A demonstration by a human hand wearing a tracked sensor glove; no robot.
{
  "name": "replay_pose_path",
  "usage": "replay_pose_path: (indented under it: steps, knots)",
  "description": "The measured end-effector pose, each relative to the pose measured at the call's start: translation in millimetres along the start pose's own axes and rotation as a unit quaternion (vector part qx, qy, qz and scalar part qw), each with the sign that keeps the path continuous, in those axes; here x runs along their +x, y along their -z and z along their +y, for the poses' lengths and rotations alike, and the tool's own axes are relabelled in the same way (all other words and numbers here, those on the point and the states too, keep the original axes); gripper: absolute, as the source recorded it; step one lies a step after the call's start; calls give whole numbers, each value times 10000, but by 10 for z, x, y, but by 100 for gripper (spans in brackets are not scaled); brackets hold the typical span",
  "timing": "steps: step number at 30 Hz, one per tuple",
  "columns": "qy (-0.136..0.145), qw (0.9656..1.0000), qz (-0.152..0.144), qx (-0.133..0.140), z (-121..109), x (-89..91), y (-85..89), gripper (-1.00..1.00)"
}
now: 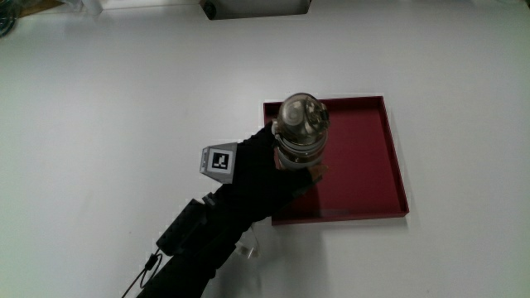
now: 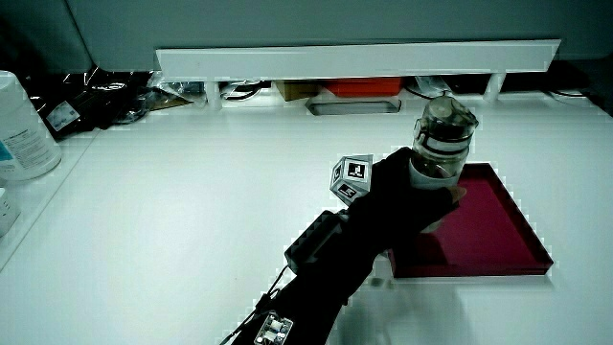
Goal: Place bottle
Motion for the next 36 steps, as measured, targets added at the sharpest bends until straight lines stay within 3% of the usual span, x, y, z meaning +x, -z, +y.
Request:
replay_pose_path:
  steps: [1, 2, 3, 4, 5, 8, 9, 10, 13, 14, 17, 18, 19, 23, 26, 30, 32, 34, 36]
  knots:
    - [-337, 9990, -254, -174, -18, -7, 43, 0]
    - [-358, 9988, -227, -227, -26, -2, 68, 0]
    - [-175, 9993, -213, -240, -24, -37, 102, 0]
    - [-446, 9981, -250, -351, -44, -46, 121, 0]
    - [-336, 9981, -386, -348, -48, -78, 149, 0]
    - [-537, 9963, -492, -464, -63, -128, 190, 0]
    - [-382, 9975, -425, -423, -55, -155, 201, 0]
    - [-564, 9965, -404, -466, -62, -158, 203, 0]
    - [-653, 9957, -422, -504, -74, -216, 227, 0]
    - [-529, 9968, -418, -419, -74, -250, 229, 0]
    - [-846, 9938, -484, -527, -75, -219, 208, 0]
    - [-672, 9949, -546, -513, -63, -263, 220, 0]
    - [-833, 9937, -481, -571, -73, -231, 201, 0]
    - [-699, 9950, -471, -531, -68, -262, 220, 0]
    - [-854, 9936, -469, -573, -77, -242, 217, 0]
    - [-828, 9938, -478, -563, -79, -271, 224, 0]
    - [-891, 9928, -511, -619, -79, -267, 222, -12]
    - [-742, 9938, -548, -627, -66, -291, 232, -25]
    - [-840, 9916, -637, -751, -71, -281, 203, -38]
